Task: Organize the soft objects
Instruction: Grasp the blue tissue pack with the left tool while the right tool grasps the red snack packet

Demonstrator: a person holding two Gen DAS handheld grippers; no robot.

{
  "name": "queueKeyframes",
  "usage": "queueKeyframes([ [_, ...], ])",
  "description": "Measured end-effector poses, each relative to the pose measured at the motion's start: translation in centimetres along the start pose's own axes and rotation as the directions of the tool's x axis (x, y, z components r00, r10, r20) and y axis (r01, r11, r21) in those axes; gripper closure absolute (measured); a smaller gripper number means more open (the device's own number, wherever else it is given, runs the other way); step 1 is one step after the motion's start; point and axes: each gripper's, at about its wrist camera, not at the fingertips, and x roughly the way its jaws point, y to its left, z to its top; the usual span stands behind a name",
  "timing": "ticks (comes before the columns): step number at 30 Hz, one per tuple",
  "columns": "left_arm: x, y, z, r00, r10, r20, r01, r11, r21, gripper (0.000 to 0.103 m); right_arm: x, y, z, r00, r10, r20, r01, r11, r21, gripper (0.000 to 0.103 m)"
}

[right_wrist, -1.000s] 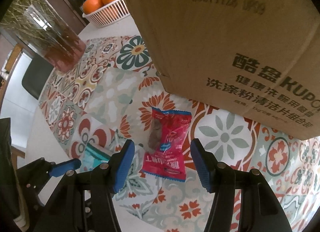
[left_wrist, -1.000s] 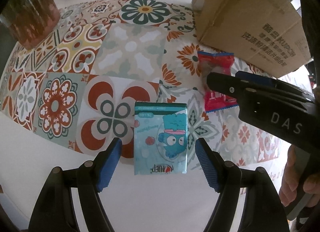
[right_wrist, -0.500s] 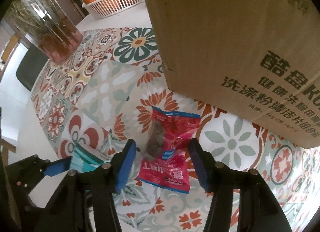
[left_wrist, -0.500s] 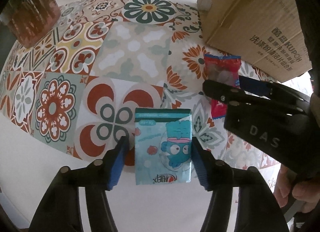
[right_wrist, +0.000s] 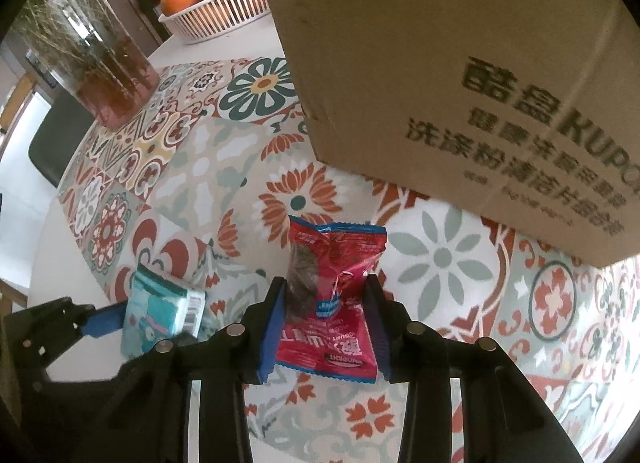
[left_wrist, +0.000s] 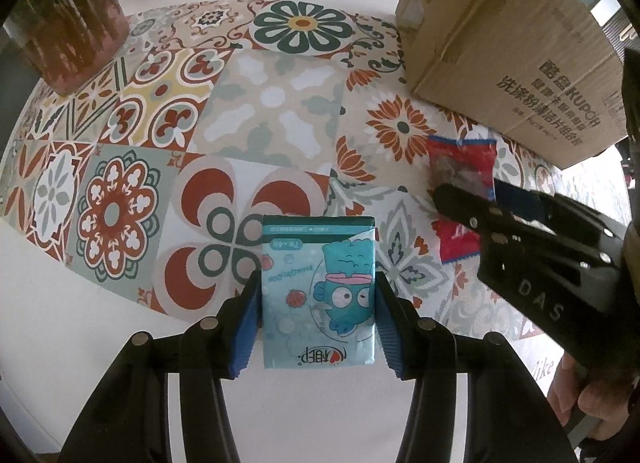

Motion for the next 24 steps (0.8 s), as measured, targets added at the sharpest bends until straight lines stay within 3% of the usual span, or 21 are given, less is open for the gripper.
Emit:
queueKeyframes([
  [24,-6.0,-3.4,0.1,0.992,-0.018,0.127,0.007,0.996,0.091,0.052,-7.8,-2.3,-2.8,0.991,-0.043,0.124,0.030,0.994,0.105,0.064],
])
